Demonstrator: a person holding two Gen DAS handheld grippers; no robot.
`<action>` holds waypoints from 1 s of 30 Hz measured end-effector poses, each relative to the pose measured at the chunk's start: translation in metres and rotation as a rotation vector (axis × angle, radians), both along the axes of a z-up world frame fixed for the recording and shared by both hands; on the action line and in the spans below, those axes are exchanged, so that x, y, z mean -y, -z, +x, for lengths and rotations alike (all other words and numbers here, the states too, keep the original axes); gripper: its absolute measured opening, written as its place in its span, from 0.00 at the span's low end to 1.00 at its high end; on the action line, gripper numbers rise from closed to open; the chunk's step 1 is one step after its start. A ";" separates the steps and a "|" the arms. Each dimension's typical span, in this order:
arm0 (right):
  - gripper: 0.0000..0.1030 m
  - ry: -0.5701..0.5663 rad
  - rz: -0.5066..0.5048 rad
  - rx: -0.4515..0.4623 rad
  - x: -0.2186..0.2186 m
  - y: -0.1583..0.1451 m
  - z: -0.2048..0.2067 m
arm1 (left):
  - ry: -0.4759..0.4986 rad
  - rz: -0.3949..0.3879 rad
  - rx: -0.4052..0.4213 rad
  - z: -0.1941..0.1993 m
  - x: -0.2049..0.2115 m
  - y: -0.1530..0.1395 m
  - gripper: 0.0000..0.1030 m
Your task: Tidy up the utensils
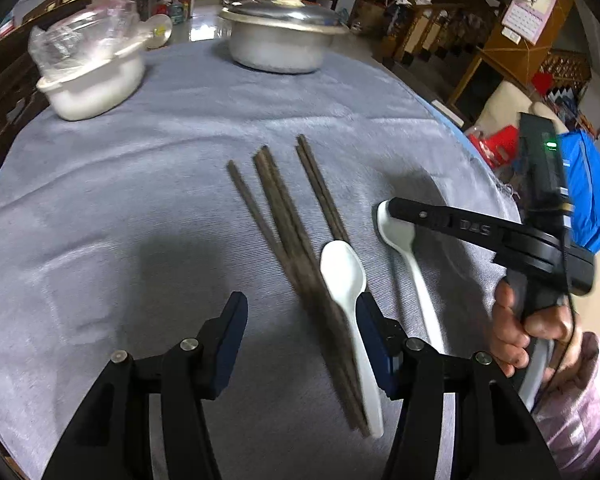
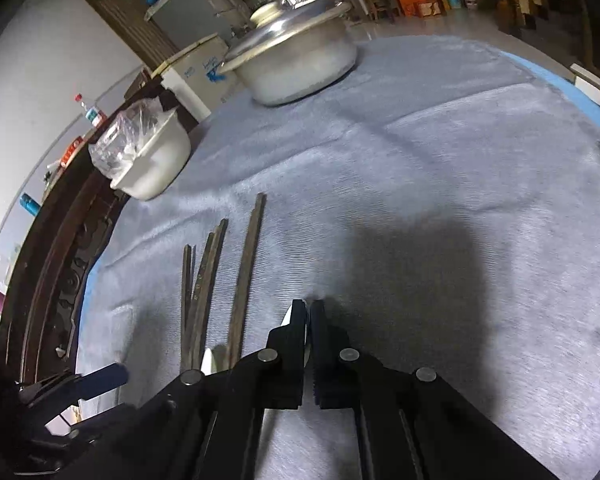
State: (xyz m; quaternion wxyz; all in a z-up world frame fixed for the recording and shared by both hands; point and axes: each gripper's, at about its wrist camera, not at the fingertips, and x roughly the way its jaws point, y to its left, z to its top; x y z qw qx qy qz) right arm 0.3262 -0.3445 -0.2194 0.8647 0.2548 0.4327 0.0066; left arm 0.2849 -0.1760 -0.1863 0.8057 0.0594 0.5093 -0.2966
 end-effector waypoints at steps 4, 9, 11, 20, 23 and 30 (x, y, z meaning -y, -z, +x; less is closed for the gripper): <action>0.03 0.023 0.010 0.023 0.012 -0.004 -0.018 | 0.034 0.012 -0.009 0.001 0.023 0.008 0.56; 0.03 0.035 0.029 0.046 0.021 -0.009 -0.033 | 0.048 0.034 -0.017 0.004 0.042 0.018 0.56; 0.03 0.040 0.036 0.051 0.021 -0.009 -0.036 | 0.046 0.035 -0.017 0.005 0.046 0.021 0.55; 0.03 0.062 0.064 0.072 0.025 -0.009 -0.055 | 0.012 -0.019 -0.036 0.012 0.035 0.023 0.12; 0.03 0.062 0.066 0.091 0.022 -0.014 -0.062 | 0.001 -0.035 -0.042 0.011 0.029 0.023 0.08; 0.03 0.059 0.085 0.154 0.010 -0.033 -0.084 | -0.018 -0.132 -0.008 -0.002 0.007 0.004 0.05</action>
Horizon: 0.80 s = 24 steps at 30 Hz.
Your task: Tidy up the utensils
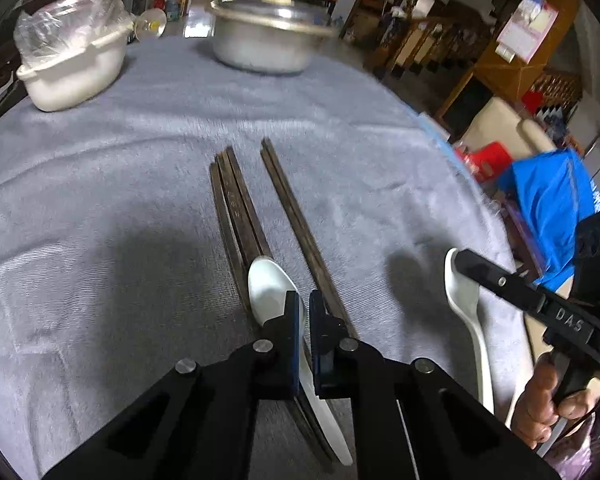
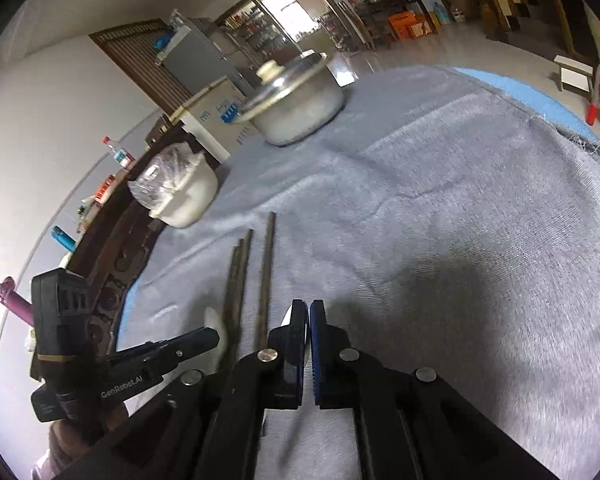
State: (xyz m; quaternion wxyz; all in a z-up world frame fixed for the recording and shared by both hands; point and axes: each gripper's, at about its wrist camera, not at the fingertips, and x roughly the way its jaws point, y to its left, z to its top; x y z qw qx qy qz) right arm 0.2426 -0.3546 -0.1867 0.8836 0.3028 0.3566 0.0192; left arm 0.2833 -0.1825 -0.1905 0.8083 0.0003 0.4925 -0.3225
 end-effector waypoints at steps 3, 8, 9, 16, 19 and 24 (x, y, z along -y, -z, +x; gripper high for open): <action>0.03 0.001 -0.005 0.040 -0.009 -0.013 -0.011 | -0.018 -0.056 0.043 -0.010 -0.014 -0.020 0.05; 0.03 0.012 -0.065 0.072 -0.029 -0.029 -0.024 | -0.054 -0.036 0.065 -0.016 -0.023 -0.034 0.05; 0.03 0.014 -0.060 0.075 -0.031 -0.030 -0.026 | -0.068 -0.014 0.058 -0.016 -0.022 -0.031 0.05; 0.03 0.021 -0.067 0.056 -0.030 -0.020 -0.038 | -0.072 0.116 0.088 -0.011 0.006 -0.014 0.56; 0.03 0.029 -0.054 0.043 -0.023 -0.013 -0.040 | -0.051 0.183 0.086 0.000 0.024 -0.002 0.56; 0.03 0.047 -0.043 0.033 -0.009 -0.007 -0.043 | -0.032 0.220 0.037 0.009 0.029 0.015 0.37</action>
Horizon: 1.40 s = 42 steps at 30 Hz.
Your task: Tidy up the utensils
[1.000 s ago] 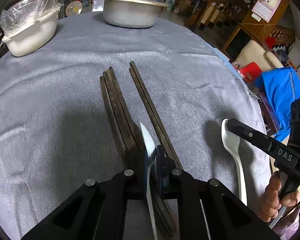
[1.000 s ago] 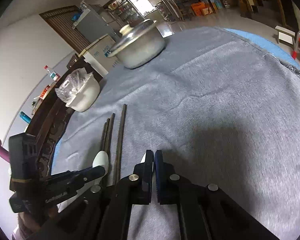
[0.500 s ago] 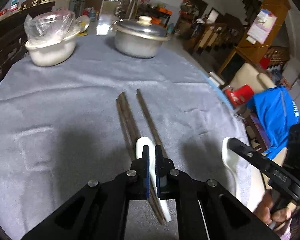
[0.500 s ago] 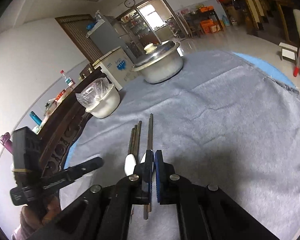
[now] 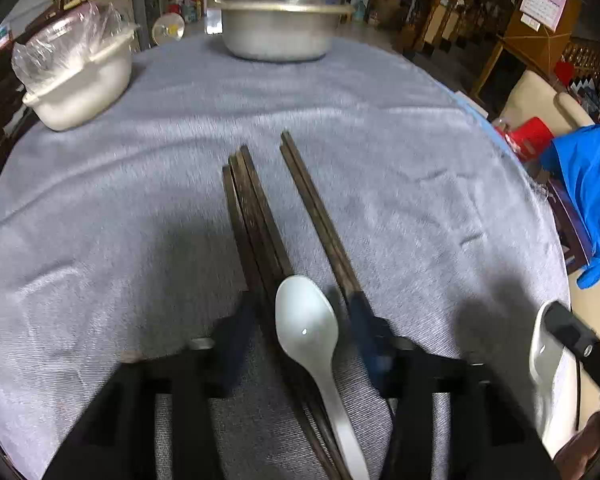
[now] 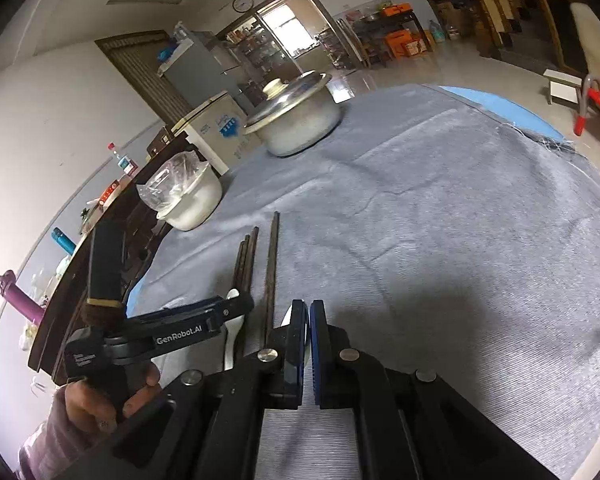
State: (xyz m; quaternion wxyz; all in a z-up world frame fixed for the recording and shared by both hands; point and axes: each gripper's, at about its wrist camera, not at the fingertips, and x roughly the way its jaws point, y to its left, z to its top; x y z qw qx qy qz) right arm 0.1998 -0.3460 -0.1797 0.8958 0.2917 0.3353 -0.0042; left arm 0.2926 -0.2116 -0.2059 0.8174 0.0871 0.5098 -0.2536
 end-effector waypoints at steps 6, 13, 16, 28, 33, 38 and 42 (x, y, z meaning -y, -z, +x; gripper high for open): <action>0.03 0.003 0.005 0.007 0.003 -0.001 0.001 | 0.006 -0.053 0.023 -0.005 -0.014 -0.006 0.31; 0.03 -0.003 -0.051 0.070 -0.020 -0.026 -0.008 | -0.048 -0.165 0.119 -0.021 -0.049 -0.052 0.31; 0.03 0.014 -0.099 0.134 -0.033 -0.048 -0.018 | -0.106 -0.218 0.206 -0.038 -0.071 -0.086 0.31; 0.03 0.019 -0.283 0.325 -0.105 -0.100 -0.063 | -0.211 -0.358 0.498 -0.151 -0.120 -0.146 0.31; 0.03 0.021 -0.383 0.335 -0.130 -0.094 -0.072 | -0.215 -0.336 0.571 -0.173 -0.113 -0.129 0.31; 0.03 0.013 -0.463 0.345 -0.149 -0.084 -0.078 | -0.224 -0.323 0.550 -0.178 -0.116 -0.111 0.31; 0.03 -0.003 -0.490 0.361 -0.154 -0.077 -0.085 | -0.236 -0.312 0.548 -0.184 -0.124 -0.101 0.32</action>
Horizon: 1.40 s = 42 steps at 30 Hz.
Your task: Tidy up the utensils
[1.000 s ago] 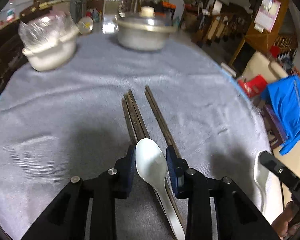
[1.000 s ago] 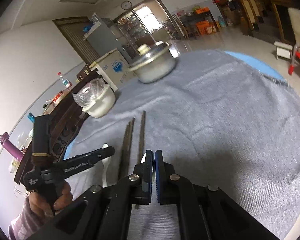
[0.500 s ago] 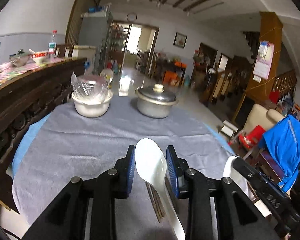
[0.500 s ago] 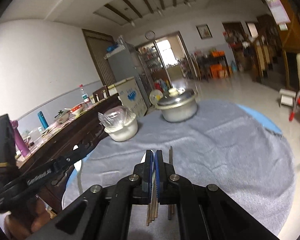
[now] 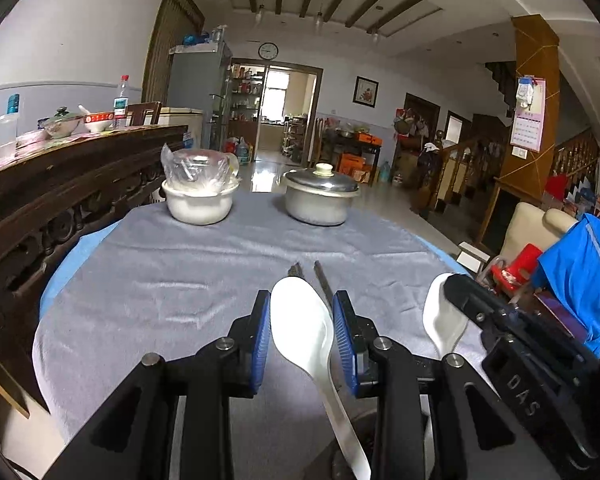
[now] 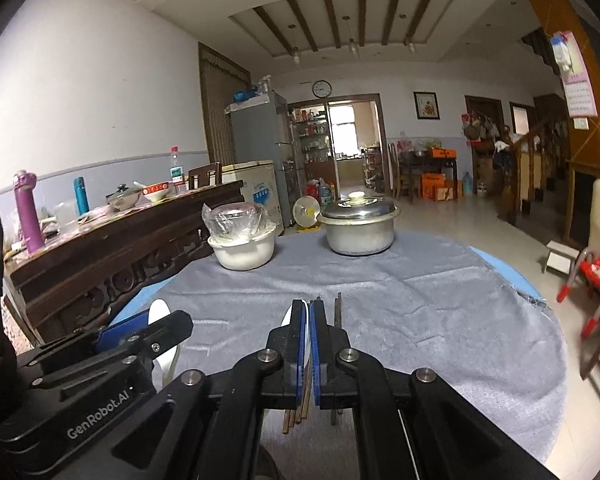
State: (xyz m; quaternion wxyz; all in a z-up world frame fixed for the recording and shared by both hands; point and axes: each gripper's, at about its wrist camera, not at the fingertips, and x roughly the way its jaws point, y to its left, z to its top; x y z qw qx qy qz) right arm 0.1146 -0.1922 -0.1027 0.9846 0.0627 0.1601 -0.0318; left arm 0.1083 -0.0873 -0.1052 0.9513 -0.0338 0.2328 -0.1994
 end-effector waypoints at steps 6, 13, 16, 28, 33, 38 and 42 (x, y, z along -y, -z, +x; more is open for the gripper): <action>0.03 -0.016 -0.040 0.008 -0.005 0.009 -0.011 | 0.026 0.017 0.034 -0.014 0.000 0.009 0.32; 0.04 -0.053 -0.046 0.025 -0.005 0.008 -0.030 | 0.065 0.019 0.040 -0.029 -0.004 0.008 0.32; 0.04 -0.083 -0.003 0.017 -0.001 0.006 -0.038 | 0.087 0.012 0.046 -0.036 -0.011 0.005 0.42; 0.41 -0.004 0.184 0.001 0.045 -0.001 -0.037 | 0.052 -0.041 0.097 -0.017 -0.048 -0.020 0.62; 0.41 0.066 0.291 -0.072 0.082 0.022 -0.020 | 0.042 0.053 0.025 0.037 -0.043 -0.009 0.64; 0.40 0.103 0.366 -0.157 0.107 0.049 -0.002 | 0.101 0.118 -0.128 0.097 -0.015 0.020 0.65; 0.40 0.110 0.378 -0.200 0.115 0.063 0.009 | 0.130 0.193 -0.225 0.132 0.026 0.050 0.65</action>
